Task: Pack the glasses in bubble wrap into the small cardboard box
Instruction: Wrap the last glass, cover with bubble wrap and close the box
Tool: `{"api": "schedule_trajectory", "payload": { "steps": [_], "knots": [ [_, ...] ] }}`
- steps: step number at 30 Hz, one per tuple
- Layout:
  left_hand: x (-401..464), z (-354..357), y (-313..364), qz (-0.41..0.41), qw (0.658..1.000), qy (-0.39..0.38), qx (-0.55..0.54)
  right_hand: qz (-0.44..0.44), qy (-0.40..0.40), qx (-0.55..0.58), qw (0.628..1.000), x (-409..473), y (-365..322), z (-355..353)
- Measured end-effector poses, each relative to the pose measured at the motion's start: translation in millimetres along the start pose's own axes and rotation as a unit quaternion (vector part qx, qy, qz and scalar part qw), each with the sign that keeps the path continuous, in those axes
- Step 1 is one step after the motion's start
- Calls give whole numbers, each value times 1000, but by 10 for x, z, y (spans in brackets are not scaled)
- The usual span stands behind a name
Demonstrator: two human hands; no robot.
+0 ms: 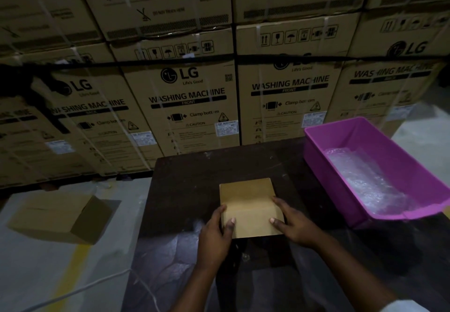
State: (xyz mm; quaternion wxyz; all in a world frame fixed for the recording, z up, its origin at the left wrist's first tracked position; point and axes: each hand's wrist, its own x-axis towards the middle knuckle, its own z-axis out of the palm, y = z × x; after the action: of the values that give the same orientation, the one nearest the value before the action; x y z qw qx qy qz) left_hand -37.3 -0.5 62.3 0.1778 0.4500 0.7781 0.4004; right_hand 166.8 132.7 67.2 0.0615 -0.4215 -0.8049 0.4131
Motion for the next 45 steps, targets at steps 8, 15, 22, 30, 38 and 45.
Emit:
{"api": "schedule_trajectory", "payload": {
  "steps": [8, 15, 22, 30, 38, 45],
  "knots": [
    [-39, 38, -2, -14, 1000, 12, 8, -4, 15, -33, 999, 13, -9, 28],
    [-45, 61, -135, -40, 999, 23, 3, -8, 20, -57, 998, 69, -32, 33],
    [-126, 101, -185, -33, 998, 1, 52, -21, 13, -93, 995, 53, -22, 79],
    [-127, 138, -135, -66, 988, -18, 141, -13, 30, -223, 974, 34, 12, 148],
    [-135, 172, -335, -36, 976, -49, 210, 10, 28, -159, 987, 103, 90, 158],
    [-152, 239, -336, -48, 989, -28, 139, -4, 18, -72, 997, 40, 256, 220]
  ]
}}
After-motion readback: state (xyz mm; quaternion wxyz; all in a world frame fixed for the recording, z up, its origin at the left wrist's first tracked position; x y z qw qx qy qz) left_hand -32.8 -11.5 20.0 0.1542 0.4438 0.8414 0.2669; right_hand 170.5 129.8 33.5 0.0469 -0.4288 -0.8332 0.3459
